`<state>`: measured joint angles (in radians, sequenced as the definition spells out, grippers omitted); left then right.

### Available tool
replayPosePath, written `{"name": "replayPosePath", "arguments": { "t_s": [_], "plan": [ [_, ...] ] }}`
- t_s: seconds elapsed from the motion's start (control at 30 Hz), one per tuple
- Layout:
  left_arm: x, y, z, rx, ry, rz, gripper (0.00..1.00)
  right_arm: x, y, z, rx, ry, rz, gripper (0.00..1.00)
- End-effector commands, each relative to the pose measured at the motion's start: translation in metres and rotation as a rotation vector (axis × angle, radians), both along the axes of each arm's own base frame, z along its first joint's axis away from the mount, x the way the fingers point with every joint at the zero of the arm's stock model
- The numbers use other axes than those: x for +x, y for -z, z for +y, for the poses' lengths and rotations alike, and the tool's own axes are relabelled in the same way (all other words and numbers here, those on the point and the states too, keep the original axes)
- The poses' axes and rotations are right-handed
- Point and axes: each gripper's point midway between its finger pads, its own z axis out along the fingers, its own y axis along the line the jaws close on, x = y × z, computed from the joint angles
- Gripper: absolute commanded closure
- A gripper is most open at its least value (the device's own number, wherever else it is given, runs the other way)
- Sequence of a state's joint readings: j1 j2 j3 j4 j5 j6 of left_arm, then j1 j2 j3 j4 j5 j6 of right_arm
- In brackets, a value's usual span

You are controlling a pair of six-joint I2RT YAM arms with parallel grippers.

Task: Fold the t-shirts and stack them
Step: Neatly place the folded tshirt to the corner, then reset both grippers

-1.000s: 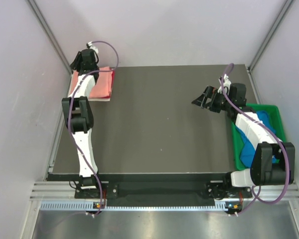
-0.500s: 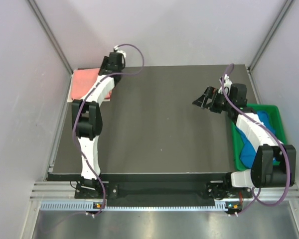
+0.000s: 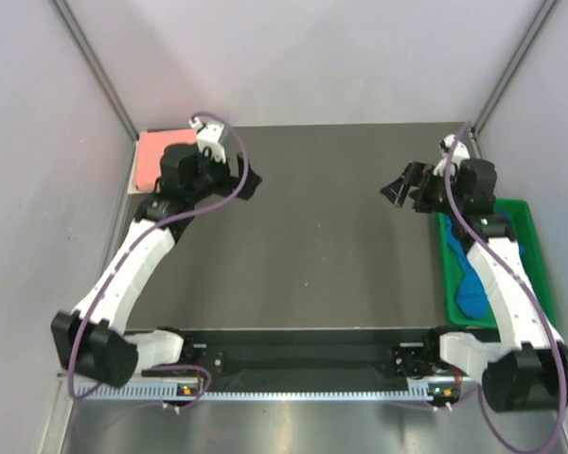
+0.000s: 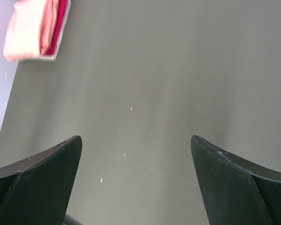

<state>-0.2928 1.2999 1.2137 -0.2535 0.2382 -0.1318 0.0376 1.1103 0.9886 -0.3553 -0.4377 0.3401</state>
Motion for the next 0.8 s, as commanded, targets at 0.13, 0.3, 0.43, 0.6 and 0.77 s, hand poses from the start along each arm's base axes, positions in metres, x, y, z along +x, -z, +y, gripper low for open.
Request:
{"name": "replayPosePath", "arguments": {
  "t_s": [0.13, 0.3, 0.43, 0.6, 0.77],
  "plan": [
    [-0.087, 0.011, -0.001, -0.136, 0.092, 0.038, 0.01, -0.05, -0.014, -0.019, -0.024, 0.12, -0.123, 0.0],
    [-0.109, 0.012, 0.017, -0.163, 0.02, -0.049, 0.01, -0.066, -0.028, -0.009, 0.0, 0.058, -0.146, 0.0],
    [-0.114, 0.017, 0.021, -0.172, -0.004, -0.046, 0.01, -0.074, -0.042, -0.003, 0.013, 0.015, -0.162, 0.0],
    [-0.117, 0.007, 0.022, -0.187, -0.002, -0.064, 0.01, -0.084, -0.057, -0.003, 0.024, 0.012, -0.237, 0.0],
    [-0.122, -0.005, 0.022, -0.201, 0.01, -0.115, 0.01, -0.088, -0.065, -0.003, 0.023, 0.011, -0.261, 0.0]
  ]
}}
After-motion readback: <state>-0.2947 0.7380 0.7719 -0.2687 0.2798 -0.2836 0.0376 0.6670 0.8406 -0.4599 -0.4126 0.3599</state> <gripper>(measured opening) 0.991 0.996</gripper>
